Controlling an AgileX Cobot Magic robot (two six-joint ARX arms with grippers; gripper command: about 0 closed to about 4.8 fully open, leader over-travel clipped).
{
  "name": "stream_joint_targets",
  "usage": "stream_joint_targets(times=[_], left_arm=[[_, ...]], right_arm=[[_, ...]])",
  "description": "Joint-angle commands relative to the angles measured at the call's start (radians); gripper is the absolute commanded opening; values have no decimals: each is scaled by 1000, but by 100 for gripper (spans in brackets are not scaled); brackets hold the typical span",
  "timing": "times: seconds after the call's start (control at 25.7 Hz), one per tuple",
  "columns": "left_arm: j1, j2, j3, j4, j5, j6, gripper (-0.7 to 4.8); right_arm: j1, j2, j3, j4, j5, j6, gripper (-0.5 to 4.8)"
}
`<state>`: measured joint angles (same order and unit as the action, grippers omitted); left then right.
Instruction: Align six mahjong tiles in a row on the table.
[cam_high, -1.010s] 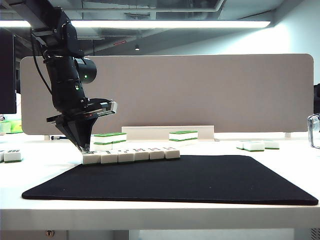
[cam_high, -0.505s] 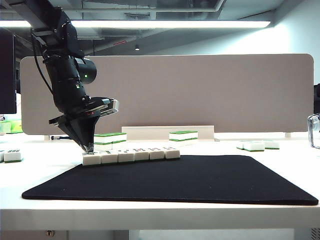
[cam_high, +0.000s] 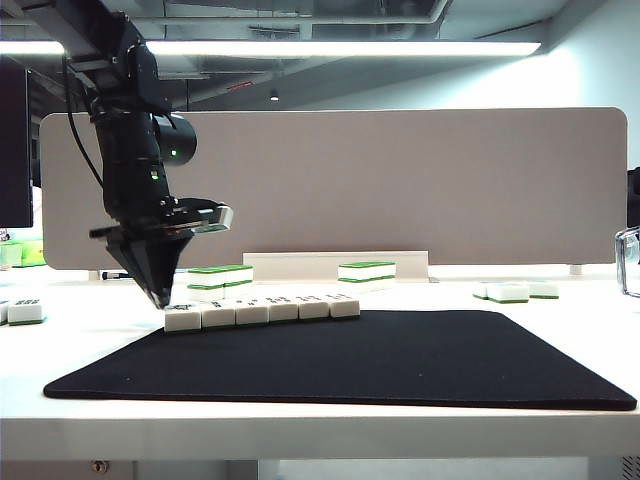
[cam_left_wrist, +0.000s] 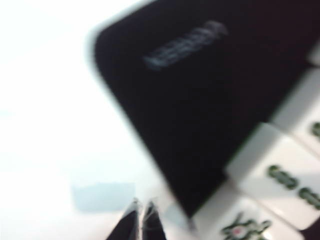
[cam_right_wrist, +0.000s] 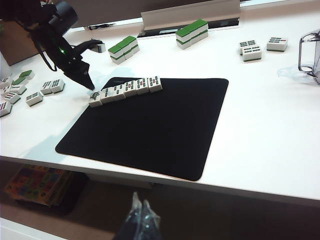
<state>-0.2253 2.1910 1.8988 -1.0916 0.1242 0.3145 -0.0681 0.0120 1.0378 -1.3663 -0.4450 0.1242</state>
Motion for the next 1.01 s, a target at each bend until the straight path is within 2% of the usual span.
stream_joint_targets(times=[0.04, 0.19, 0.31, 0.54, 0.66, 0.78, 0.89, 0.93, 1.01], left_arm=[[-1, -23, 48, -41, -33, -45, 16], [-6, -58, 91, -96, -30, -69, 16], [-13, -92, 121, -135, -31, -118, 16], [-18, -170, 241, -254, -30, -285, 16], [-19, -195, 290, -299, -23, -400, 17], [-19, -216, 332, -343, 45, -466, 16], [-19, -251, 340, -343, 154, -473, 17], [-19, -277, 340, -343, 228, -473, 17], [-19, -300, 340, -343, 283, -473, 17]], right_arm=[[0, -12, 2, 16, 2, -2, -1], [0, -12, 2, 13, -1, -2, -1], [0, -12, 2, 13, -1, -2, -1], [1, -12, 2, 12, -1, -2, -1], [1, -12, 2, 12, -1, -2, -1], [1, -12, 2, 12, -1, -2, -1], [1, -12, 2, 12, -2, -2, -1], [1, -12, 2, 12, -2, -2, -1], [1, -12, 2, 12, -1, -2, -1]])
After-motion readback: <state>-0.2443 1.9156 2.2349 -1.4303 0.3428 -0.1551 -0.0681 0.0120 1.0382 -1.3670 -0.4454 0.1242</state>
